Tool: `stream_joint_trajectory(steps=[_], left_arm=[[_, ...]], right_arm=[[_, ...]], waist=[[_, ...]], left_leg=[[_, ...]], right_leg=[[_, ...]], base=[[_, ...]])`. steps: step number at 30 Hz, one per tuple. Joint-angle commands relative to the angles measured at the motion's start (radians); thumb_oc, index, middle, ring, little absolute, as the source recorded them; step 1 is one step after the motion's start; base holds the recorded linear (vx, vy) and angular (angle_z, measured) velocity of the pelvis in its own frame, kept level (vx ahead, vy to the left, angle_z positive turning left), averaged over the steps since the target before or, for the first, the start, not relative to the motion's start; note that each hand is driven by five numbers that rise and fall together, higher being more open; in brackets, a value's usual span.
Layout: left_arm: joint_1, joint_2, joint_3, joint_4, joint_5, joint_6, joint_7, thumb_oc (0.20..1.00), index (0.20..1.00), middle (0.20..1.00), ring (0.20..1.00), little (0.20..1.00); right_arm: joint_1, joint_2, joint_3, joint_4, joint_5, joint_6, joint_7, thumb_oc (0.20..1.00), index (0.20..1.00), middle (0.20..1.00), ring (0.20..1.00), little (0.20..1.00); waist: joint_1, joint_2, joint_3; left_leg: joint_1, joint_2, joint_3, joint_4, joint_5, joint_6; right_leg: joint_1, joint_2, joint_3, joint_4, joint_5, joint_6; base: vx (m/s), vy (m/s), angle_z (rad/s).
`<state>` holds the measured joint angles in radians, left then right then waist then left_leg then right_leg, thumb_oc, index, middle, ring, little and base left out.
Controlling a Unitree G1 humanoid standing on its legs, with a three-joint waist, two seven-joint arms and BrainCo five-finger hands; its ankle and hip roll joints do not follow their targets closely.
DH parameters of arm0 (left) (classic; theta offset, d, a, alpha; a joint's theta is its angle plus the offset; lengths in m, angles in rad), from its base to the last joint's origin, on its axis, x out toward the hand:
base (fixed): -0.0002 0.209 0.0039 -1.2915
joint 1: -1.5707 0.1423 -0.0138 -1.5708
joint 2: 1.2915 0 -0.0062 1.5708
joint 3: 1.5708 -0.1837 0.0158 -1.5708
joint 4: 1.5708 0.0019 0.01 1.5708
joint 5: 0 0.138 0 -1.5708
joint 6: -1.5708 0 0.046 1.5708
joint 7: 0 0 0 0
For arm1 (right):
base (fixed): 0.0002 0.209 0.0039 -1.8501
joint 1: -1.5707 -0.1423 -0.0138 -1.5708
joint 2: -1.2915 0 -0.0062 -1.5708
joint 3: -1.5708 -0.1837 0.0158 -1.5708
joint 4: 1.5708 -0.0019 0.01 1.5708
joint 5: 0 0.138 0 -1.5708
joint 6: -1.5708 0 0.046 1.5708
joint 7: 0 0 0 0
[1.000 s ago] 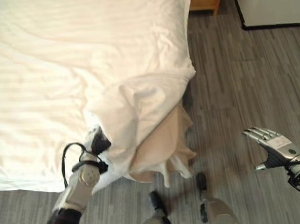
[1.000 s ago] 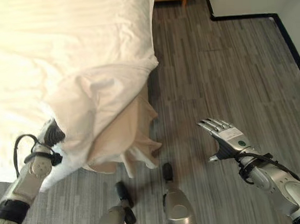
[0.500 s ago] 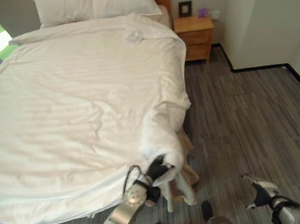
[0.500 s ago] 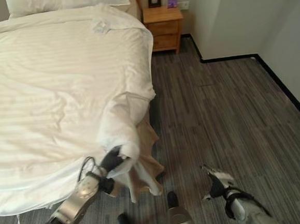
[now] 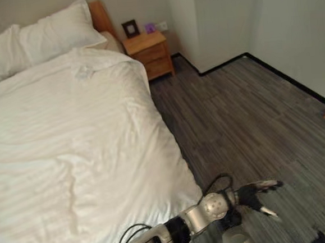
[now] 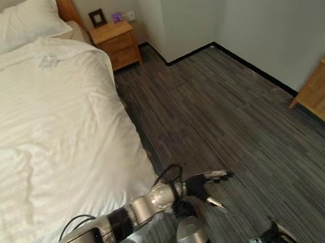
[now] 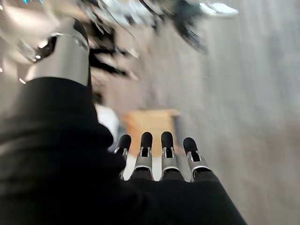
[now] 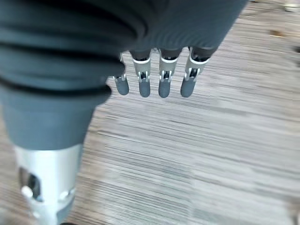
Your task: Making the bed.
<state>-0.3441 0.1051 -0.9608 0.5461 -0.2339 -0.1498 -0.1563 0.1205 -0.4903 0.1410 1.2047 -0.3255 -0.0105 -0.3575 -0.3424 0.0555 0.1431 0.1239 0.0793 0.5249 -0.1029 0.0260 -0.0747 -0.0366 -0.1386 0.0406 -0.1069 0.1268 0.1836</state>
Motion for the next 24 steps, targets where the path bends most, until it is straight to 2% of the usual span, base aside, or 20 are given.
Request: stream_joint_trajectory(steps=[1,4,5,6,7,8,9,10,11,12,13,14,15,17,18,19,20,22,23,24], left_arm=[[0.021,0.070,0.125,-0.095,-0.157,-0.043,0.039,1.000,1.000,1.000,1.000,1.000],[0.108,0.174,0.278,-0.167,-0.193,-0.047,0.075,1.000,1.000,1.000,1.000,1.000],[0.109,0.176,0.280,-0.168,-0.194,-0.046,0.075,1.000,1.000,1.000,1.000,1.000],[0.189,0.237,0.413,-0.215,-0.229,-0.047,0.100,1.000,1.000,1.000,1.000,1.000],[0.227,0.266,0.483,-0.237,-0.243,-0.051,0.109,1.000,1.000,1.000,1.000,1.000],[0.229,0.267,0.484,-0.238,-0.243,-0.050,0.109,1.000,1.000,1.000,1.000,1.000],[0.297,0.324,0.608,-0.285,-0.236,-0.053,0.117,1.000,1.000,1.000,1.000,1.000],[0.327,0.343,0.664,-0.299,-0.225,-0.057,0.124,1.000,1.000,1.000,1.000,1.000],[0.327,0.343,0.664,-0.299,-0.225,-0.057,0.124,1.000,1.000,1.000,1.000,1.000],[0.372,0.366,0.773,-0.330,-0.199,-0.071,0.154,1.000,1.000,1.000,1.000,1.000],[0.373,0.366,0.773,-0.332,-0.199,-0.070,0.154,1.000,1.000,1.000,1.000,1.000],[0.393,0.370,0.830,-0.344,-0.198,-0.080,0.181,1.000,1.000,1.000,1.000,1.000],[0.405,0.365,0.873,-0.345,-0.199,-0.087,0.202,1.000,1.000,1.000,1.000,1.000],[0.420,0.366,0.959,-0.371,-0.193,-0.098,0.241,1.000,1.000,1.000,1.000,1.000],[0.422,0.366,1.007,-0.384,-0.185,-0.111,0.269,1.000,1.000,1.000,1.000,1.000],[0.422,0.366,1.007,-0.384,-0.185,-0.111,0.269,1.000,1.000,1.000,1.000,1.000],[0.426,0.361,1.039,-0.391,-0.182,-0.115,0.283,1.000,1.000,1.000,1.000,1.000],[0.428,0.360,1.052,-0.388,-0.186,-0.116,0.287,1.000,1.000,1.000,1.000,1.000],[0.435,0.351,1.062,-0.368,-0.194,-0.115,0.295,1.000,1.000,1.000,1.000,1.000],[0.434,0.351,1.063,-0.368,-0.194,-0.115,0.295,1.000,1.000,1.000,1.000,1.000]], right_arm=[[-0.029,-0.029,-0.034,0.015,0.064,0.013,-0.033,1.000,1.000,1.000,1.000,1.000],[-0.015,-0.040,-0.059,-0.020,0.077,0.011,-0.025,1.000,1.000,1.000,1.000,1.000],[-0.016,-0.040,-0.057,-0.020,0.077,0.012,-0.025,1.000,1.000,1.000,1.000,1.000],[-0.010,-0.066,-0.069,-0.093,0.084,-0.007,-0.002,1.000,1.000,1.000,1.000,1.000],[-0.008,-0.090,-0.068,-0.170,0.076,-0.020,0.010,1.000,1.000,1.000,1.000,1.000],[-0.008,-0.090,-0.067,-0.171,0.076,-0.019,0.011,1.000,1.000,1.000,1.000,1.000],[0.003,-0.185,-0.052,-0.368,-0.013,-0.035,0.037,1.000,1.000,1.000,1.000,1.000],[0.010,-0.224,-0.060,-0.478,-0.042,-0.047,0.056,1.000,1.000,1.000,1.000,1.000],[0.010,-0.224,-0.060,-0.478,-0.042,-0.047,0.056,1.000,1.000,1.000,1.000,1.000],[0.024,-0.296,-0.102,-0.715,-0.062,-0.073,0.087,1.000,1.000,1.000,1.000,1.000],[0.028,-0.296,-0.106,-0.721,-0.062,-0.071,0.090,1.000,1.000,1.000,1.000,1.000],[0.027,-0.315,-0.130,-0.813,-0.055,-0.079,0.091,1.000,1.000,1.000,1.000,1.000],[0.017,-0.316,-0.137,-0.879,-0.027,-0.090,0.111,0.200,0.200,0.200,0.200,0.200],[-0.023,-0.292,-0.131,-0.977,0.052,-0.110,0.147,0.200,0.200,0.200,0.200,0.200],[-0.097,-0.237,-0.083,-1.013,0.159,-0.132,0.169,0.200,0.200,0.200,0.200,0.200],[-0.097,-0.237,-0.083,-1.013,0.159,-0.132,0.169,0.200,0.200,0.200,0.200,0.200],[-0.176,-0.162,-0.023,-0.996,0.269,-0.140,0.194,0.200,0.200,0.200,0.200,0.200],[-0.213,-0.127,0.007,-0.980,0.317,-0.143,0.202,0.200,0.200,0.200,0.200,0.200],[-0.272,-0.036,0.047,-0.929,0.448,-0.147,0.210,0.200,0.200,0.200,0.200,0.200],[-0.274,-0.035,0.048,-0.928,0.448,-0.148,0.210,0.200,0.200,0.200,0.200,0.200]], waist=[[0.040,0.005,0.063],[0.082,-0.011,0.057],[0.082,-0.012,0.053],[0.116,-0.030,0.051],[0.130,-0.039,0.047],[0.130,-0.040,0.045],[0.161,-0.060,0.038],[0.174,-0.068,0.033],[0.174,-0.068,0.033],[0.197,-0.080,0.026],[0.198,-0.079,0.022],[0.210,-0.083,0.018],[0.221,-0.087,0.013],[0.251,-0.094,0.003],[0.280,-0.102,-0.006],[0.279,-0.102,-0.007],[0.315,-0.107,-0.012],[0.327,-0.109,-0.016],[0.359,-0.112,-0.017],[0.358,-0.113,-0.019]], left_leg=[[0.046,0.009,-0.084,0.016,-0.108,0.030],[0.037,0.013,-0.113,0.016,-0.098,0.025],[0.032,0.014,-0.112,0.016,-0.094,0.024],[0.029,0.019,-0.133,0.016,-0.091,0.022],[0.025,0.021,-0.141,0.016,-0.087,0.021],[0.022,0.021,-0.140,0.016,-0.084,0.021],[0.019,0.028,-0.158,0.016,-0.082,0.017],[0.017,0.032,-0.166,0.016,-0.080,0.015],[0.017,0.032,-0.166,0.016,-0.080,0.015],[0.016,0.035,-0.176,0.016,-0.079,0.014],[0.011,0.036,-0.176,0.016,-0.076,0.013],[0.013,0.036,-0.181,0.016,-0.075,0.013],[0.015,0.036,-0.186,0.016,-0.075,0.013],[0.015,0.037,-0.203,0.016,-0.074,0.013],[0.011,0.039,-0.221,0.016,-0.072,0.012],[0.009,0.038,-0.221,0.016,-0.071,0.012],[0.010,0.039,-0.240,0.016,-0.070,0.011],[0.001,0.038,-0.250,0.016,-0.063,0.011],[-0.004,0.037,-0.272,0.016,-0.060,0.009],[-0.008,0.037,-0.272,0.016,-0.058,0.010]], right_leg=[[0.014,-0.072,-0.012,0.049,-0.086,0.035],[0.038,-0.076,-0.053,0.046,-0.089,0.031],[0.033,-0.075,-0.052,0.045,-0.086,0.030],[0.056,-0.076,-0.080,0.042,-0.091,0.026],[0.061,-0.075,-0.090,0.040,-0.091,0.024],[0.058,-0.075,-0.089,0.040,-0.088,0.023],[0.075,-0.075,-0.112,0.037,-0.094,0.022],[0.080,-0.075,-0.124,0.037,-0.096,0.022],[0.080,-0.075,-0.124,0.037,-0.096,0.022],[0.093,-0.077,-0.141,0.035,-0.099,0.020],[0.089,-0.076,-0.141,0.035,-0.096,0.018],[0.096,-0.077,-0.149,0.034,-0.098,0.018],[0.103,-0.077,-0.157,0.033,-0.099,0.017],[0.116,-0.078,-0.179,0.031,-0.102,0.014],[0.127,-0.078,-0.198,0.030,-0.107,0.010],[0.126,-0.078,-0.198,0.030,-0.107,0.010],[0.143,-0.078,-0.219,0.030,-0.114,0.005],[0.144,-0.078,-0.231,0.028,-0.113,0.003],[0.159,-0.079,-0.258,0.027,-0.118,0.000],[0.156,-0.079,-0.258,0.026,-0.116,-0.001]], base=[[-0.03,-0.062,0.29],[-0.03,-0.037,0.34],[-0.04,-0.048,0.54],[-0.04,-0.041,0.64],[-0.04,-0.039,0.53],[-0.02,-0.020,0.56],[-0.01,-0.031,0.40],[0.00,-0.026,0.32],[-0.01,0.001,0.14],[-0.01,0.009,0.21],[-0.01,0.016,0.34],[0.00,0.009,0.40],[0.01,0.015,0.27],[0.01,0.000,0.07],[0.01,-0.007,0.26],[0.02,0.003,0.39],[0.01,0.005,0.50],[0.01,0.009,0.34],[0.01,0.010,0.34],[0.02,0.014,0.39]])
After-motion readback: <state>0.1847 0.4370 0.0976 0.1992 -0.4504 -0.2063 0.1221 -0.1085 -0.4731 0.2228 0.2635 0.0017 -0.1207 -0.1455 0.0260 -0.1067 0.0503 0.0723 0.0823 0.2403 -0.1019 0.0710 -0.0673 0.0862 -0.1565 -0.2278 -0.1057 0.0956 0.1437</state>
